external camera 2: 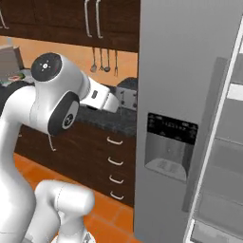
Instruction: Place one avocado and one steak in each tupperware on the nearby counter, to pack two identical lunches.
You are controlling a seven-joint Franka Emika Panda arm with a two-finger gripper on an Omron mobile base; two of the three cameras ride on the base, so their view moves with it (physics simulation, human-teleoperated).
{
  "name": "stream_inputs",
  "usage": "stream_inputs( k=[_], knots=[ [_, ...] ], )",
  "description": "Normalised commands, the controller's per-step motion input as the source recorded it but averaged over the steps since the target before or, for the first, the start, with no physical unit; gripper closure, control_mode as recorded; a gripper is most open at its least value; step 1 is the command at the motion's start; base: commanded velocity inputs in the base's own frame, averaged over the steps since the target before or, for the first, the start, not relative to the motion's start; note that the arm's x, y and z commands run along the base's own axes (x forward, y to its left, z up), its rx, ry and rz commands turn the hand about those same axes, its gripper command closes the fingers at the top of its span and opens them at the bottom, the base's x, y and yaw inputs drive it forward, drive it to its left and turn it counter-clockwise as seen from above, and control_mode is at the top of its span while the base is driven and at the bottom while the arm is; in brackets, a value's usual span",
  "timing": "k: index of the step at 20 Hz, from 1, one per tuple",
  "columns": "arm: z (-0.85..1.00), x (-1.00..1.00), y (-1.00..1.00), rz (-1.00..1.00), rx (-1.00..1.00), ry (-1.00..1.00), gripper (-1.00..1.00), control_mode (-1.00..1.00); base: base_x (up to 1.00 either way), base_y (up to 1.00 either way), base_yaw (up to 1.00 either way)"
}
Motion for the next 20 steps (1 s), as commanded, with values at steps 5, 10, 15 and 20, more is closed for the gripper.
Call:
stream_inputs(
  k=[5, 10, 15, 20],
  knots=[
    [0.00, 0.00, 0.00, 0.00, 0.00, 0.00, 1.00, 1.00, 0.71, 1.00, 0.19],
    [0.00, 0.00, 0.00, 0.00, 0.00, 0.00, 1.00, 1.00, 1.00, 1.00, -0.01],
    [0.00, 0.00, 0.00, 0.00, 0.00, 0.00, 1.00, 1.00, 0.93, 1.00, -0.16],
    [0.00, 0.00, 0.00, 0.00, 0.00, 0.00, 1.00, 1.00, 0.99, 1.00, -0.17]
  ],
)
